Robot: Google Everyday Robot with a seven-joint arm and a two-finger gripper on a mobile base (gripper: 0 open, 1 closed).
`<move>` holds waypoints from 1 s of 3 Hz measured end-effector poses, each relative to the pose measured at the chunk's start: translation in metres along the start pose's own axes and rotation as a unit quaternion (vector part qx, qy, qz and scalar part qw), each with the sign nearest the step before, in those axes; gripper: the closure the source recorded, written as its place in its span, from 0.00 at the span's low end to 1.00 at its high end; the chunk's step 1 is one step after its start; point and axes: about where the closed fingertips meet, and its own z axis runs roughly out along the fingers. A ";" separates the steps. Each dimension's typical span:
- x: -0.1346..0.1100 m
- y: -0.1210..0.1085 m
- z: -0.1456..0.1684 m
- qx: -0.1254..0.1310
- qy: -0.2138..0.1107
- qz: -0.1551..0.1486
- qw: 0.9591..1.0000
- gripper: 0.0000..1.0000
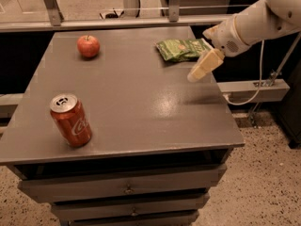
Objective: Pick green jalapeno chip bag
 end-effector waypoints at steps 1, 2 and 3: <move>-0.002 -0.030 0.021 0.002 -0.040 0.029 0.999 0.00; 0.000 -0.058 0.048 0.006 -0.070 0.057 0.996 0.00; 0.005 -0.081 0.075 0.008 -0.089 0.090 0.992 0.02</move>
Offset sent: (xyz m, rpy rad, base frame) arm 0.1146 -0.0012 -0.0331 0.2603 -0.0129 -0.1045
